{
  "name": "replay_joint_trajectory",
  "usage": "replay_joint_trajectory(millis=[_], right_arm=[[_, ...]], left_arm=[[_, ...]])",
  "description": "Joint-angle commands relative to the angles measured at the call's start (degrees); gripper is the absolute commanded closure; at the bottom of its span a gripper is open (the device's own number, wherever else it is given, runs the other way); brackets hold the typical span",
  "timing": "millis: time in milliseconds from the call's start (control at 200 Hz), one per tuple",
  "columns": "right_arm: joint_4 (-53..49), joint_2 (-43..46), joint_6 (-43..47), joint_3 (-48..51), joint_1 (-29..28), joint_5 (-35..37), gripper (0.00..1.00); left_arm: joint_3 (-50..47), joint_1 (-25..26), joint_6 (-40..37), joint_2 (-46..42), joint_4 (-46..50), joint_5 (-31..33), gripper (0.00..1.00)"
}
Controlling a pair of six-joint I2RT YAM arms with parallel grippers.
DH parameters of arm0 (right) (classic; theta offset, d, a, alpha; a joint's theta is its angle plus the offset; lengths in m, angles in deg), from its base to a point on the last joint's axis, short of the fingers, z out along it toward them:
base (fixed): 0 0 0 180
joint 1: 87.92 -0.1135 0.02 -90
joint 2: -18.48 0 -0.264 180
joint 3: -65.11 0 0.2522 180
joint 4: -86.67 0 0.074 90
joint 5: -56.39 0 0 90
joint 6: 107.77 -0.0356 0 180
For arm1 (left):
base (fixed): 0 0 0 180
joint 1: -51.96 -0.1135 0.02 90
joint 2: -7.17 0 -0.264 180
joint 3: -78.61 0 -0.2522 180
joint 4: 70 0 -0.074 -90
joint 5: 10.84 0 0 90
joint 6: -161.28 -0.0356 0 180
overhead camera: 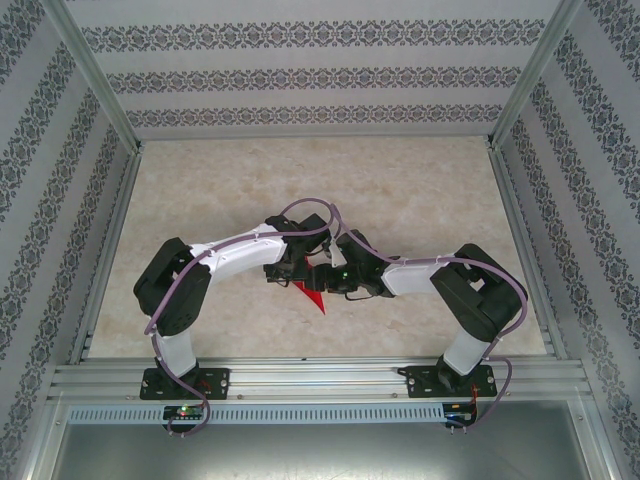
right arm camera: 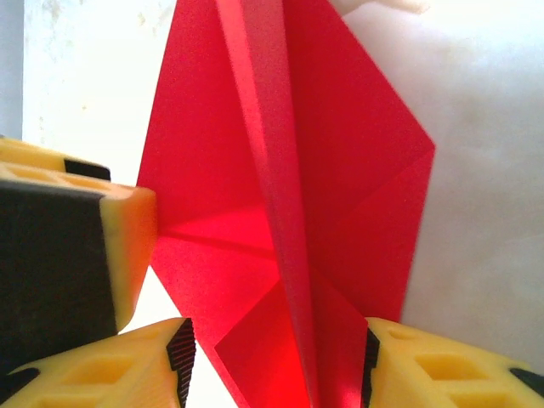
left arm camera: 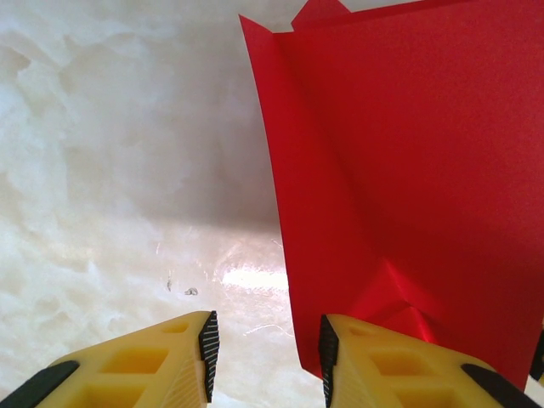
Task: Fold a paper plane with a square sheet of paper (pick it up from the middle)
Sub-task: Move a paper plane to the center of the table.
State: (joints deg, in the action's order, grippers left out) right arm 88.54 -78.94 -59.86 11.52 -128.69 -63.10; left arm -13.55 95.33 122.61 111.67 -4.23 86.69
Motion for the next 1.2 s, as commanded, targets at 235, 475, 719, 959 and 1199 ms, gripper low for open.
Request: replay_joint_trajectory(millis=[235,475,719,959,1199], right_arm=[[-7.67,-0.44,5.08,-3.11,-2.45,6.67,0.56],[-10.35,-2.06,6.66,-5.90,-3.35,8.86,0.67],[-11.28,-2.99,7.08,-7.07,-3.91,9.30,0.73],[-18.58,1.14,8.64,-10.04,-4.74,15.47,0.88],[-37.72,6.52,7.43,-16.35,-6.14,38.32,0.92]], left_arm=[[-0.76,-0.60,0.53,-2.12,-2.04,-0.06,0.60],[-1.02,-0.60,0.82,-2.86,-2.23,0.16,0.60],[-2.92,-0.65,0.88,-5.57,-4.29,0.29,0.60],[-6.65,-0.59,1.64,-12.55,-8.18,2.48,0.59],[-12.63,-0.79,4.44,-22.56,-10.96,8.77,0.57]])
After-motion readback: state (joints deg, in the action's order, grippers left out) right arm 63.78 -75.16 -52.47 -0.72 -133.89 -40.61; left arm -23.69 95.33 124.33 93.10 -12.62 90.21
